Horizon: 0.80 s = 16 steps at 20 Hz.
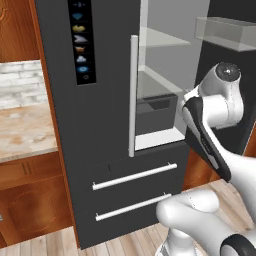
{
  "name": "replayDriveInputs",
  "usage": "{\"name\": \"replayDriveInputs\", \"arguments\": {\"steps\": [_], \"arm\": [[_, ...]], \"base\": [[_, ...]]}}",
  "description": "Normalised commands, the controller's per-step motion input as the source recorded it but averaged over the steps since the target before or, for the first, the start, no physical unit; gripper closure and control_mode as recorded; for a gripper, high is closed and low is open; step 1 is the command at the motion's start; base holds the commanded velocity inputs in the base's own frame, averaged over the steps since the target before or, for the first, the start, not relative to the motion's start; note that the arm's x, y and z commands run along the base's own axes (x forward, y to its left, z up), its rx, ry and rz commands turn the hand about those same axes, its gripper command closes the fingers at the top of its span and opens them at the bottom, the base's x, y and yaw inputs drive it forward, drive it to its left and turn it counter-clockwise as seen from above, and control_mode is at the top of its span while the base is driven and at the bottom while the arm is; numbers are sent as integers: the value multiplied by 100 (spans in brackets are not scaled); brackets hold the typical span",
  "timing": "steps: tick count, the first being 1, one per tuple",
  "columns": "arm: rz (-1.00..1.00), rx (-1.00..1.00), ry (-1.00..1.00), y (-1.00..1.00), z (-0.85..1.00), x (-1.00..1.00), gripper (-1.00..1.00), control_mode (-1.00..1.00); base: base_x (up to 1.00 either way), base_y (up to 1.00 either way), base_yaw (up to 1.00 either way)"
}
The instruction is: Move the hot dog bun to the plate on the dining table and place the condiment next to that plate. Then navigate to the fridge and take the sausage and place it on the plate as well.
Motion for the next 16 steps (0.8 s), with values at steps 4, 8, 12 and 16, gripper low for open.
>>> {"name": "replayDriveInputs", "arguments": {"steps": [4,8,12,16], "arm": [[0,6,-2,100,49,0,-100,-100],[-11,33,-4,6,24,2,-100,-100],[-9,32,-1,32,0,28,-100,-100],[3,14,0,80,-4,38,-100,-100]], "base": [[0,0,0],[0,0,0],[0,0,0],[0,0,0]]}}
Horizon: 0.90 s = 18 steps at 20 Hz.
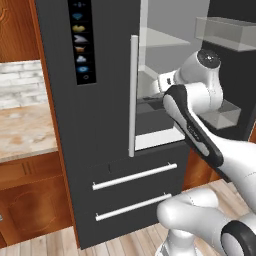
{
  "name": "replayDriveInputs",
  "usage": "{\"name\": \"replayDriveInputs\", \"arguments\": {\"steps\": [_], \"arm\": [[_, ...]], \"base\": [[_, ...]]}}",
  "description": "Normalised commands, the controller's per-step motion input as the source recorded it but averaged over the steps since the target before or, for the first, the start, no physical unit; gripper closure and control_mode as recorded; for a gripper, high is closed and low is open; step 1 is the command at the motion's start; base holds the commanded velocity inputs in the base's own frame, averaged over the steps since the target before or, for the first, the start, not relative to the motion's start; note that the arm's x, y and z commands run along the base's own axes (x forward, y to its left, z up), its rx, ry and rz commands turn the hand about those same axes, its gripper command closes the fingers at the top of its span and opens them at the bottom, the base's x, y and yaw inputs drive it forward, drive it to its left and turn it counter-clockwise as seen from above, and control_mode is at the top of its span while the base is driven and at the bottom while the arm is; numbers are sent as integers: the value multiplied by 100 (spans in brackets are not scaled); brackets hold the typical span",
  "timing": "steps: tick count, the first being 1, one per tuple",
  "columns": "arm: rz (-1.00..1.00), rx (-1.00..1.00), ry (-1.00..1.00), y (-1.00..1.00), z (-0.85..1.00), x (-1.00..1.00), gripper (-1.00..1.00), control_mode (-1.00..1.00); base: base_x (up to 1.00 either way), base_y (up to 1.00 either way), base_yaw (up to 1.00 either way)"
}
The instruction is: Move the hot dog bun to the plate on the dining table and place the condiment next to that plate. Then navigate to the fridge and take the sausage and place it on the plate as well.
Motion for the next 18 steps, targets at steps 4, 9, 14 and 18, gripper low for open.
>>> {"name": "replayDriveInputs", "arguments": {"steps": [4,9,14,18], "arm": [[7,4,-6,70,-6,62,-100,-100],[1,0,-16,17,-16,61,-100,-100],[0,0,-15,18,-13,46,-100,-100],[0,0,-6,5,-7,43,-100,-100]], "base": [[0,0,0],[0,0,0],[0,0,0],[0,0,0]]}}
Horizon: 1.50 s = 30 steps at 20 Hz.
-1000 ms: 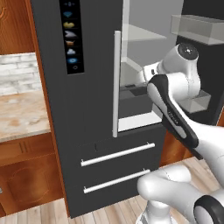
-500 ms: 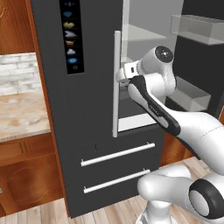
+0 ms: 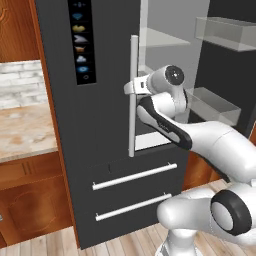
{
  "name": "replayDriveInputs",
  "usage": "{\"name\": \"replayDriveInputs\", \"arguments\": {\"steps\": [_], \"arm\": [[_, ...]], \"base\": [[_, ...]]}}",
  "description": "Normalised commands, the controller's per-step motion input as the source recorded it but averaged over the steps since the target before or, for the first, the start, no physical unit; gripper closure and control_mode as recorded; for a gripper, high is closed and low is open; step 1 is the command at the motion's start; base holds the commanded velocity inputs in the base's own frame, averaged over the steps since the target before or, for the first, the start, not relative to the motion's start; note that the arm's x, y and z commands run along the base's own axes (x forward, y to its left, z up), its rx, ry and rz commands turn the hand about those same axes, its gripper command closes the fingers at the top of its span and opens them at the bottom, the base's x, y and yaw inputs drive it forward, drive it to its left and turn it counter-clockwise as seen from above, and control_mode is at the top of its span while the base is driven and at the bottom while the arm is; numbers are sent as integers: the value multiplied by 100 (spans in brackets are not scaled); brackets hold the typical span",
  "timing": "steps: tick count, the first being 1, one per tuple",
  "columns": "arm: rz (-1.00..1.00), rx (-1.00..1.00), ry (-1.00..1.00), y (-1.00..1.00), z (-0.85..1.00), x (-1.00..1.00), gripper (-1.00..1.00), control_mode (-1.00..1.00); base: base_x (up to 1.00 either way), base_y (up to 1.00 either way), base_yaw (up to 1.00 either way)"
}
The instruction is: Move the hot dog bun to the plate on the dining table and place the condiment next to that plate. Then navigate to the fridge and take the sausage and place it on the plate as well.
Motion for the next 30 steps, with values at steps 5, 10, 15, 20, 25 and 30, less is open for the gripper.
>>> {"name": "replayDriveInputs", "arguments": {"steps": [5,10,15,20,25,30], "arm": [[0,0,-8,8,-2,46,-100,-100],[0,0,-6,25,0,46,-100,-100],[0,0,0,0,0,50,-100,-100],[0,0,0,1,0,54,100,-100],[0,1,0,13,0,33,100,-100],[12,0,0,40,24,-57,100,-100]], "base": [[0,0,0],[0,0,0],[0,0,0],[0,0,0],[0,0,0],[0,0,0]]}}
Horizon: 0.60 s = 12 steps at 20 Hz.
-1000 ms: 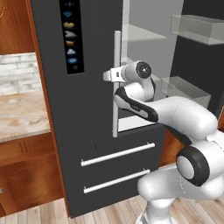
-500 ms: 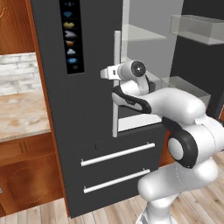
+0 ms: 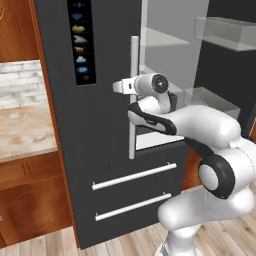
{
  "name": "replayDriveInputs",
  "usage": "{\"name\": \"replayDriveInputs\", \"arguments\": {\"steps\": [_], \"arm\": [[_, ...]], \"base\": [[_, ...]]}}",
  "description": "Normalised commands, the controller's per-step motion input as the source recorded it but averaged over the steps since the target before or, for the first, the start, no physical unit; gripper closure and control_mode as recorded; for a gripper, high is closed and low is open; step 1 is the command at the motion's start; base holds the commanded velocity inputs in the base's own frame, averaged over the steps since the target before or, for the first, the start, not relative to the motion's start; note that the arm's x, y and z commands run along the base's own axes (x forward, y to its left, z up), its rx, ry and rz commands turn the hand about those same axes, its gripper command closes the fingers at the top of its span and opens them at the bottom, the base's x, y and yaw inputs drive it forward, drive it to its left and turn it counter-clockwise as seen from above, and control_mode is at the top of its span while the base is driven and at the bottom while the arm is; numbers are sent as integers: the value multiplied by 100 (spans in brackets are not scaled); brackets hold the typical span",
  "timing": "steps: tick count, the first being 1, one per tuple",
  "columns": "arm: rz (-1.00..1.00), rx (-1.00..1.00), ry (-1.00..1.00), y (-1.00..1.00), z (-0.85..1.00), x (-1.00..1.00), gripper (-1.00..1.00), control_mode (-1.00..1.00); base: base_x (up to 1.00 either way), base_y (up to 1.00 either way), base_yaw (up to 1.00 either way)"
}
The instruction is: Move the hot dog bun to the plate on the dining table and place the condiment next to that plate. Then navigate to the fridge and take the sausage and place it on the plate as well.
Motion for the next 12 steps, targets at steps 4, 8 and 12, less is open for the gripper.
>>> {"name": "replayDriveInputs", "arguments": {"steps": [4,8,12], "arm": [[12,-2,4,10,47,-100,100,-100],[11,-6,12,16,54,-100,100,-100],[10,-10,18,34,59,-100,100,-100]], "base": [[0,0,0],[0,0,0],[0,0,0]]}}
